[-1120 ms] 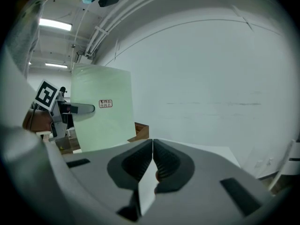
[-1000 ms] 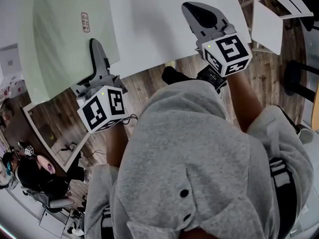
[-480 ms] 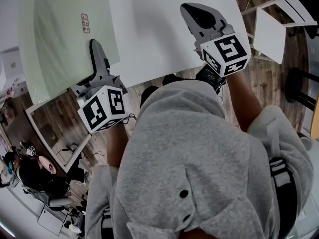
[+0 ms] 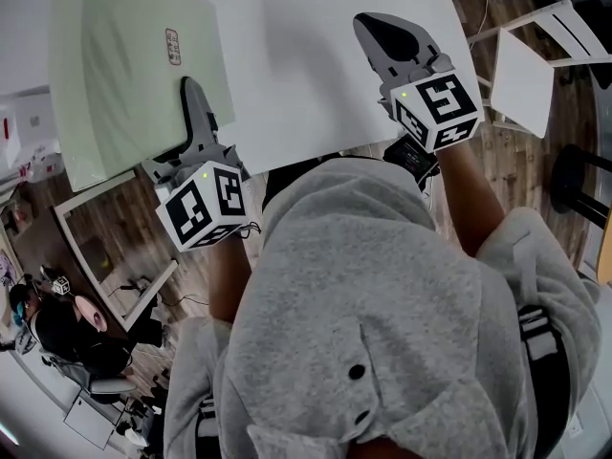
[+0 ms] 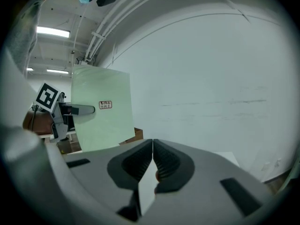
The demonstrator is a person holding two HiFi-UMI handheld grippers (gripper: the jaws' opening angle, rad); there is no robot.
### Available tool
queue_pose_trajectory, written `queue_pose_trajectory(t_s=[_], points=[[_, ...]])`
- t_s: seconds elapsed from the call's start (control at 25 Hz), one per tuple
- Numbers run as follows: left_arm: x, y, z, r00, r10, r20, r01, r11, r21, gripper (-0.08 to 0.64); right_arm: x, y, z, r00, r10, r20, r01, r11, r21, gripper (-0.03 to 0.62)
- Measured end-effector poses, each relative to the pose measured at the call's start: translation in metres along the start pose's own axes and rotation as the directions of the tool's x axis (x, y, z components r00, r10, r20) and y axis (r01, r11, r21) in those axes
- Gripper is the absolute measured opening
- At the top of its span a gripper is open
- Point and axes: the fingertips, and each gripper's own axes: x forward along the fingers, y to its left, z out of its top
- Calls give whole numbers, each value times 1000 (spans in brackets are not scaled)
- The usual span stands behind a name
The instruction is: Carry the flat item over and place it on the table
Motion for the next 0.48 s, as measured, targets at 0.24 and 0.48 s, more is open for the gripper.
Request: queue_pose_trajectory(t_s=[0.24, 0.48], points=[[14, 6, 4, 1000, 0, 19, 0, 1000, 14, 272, 7, -5, 2, 1000, -20, 14, 20, 1000, 8, 28], [35, 13, 1, 1000, -19, 22, 19, 1000, 6, 272, 15, -7, 1, 999, -44, 10, 44, 999, 11, 28]])
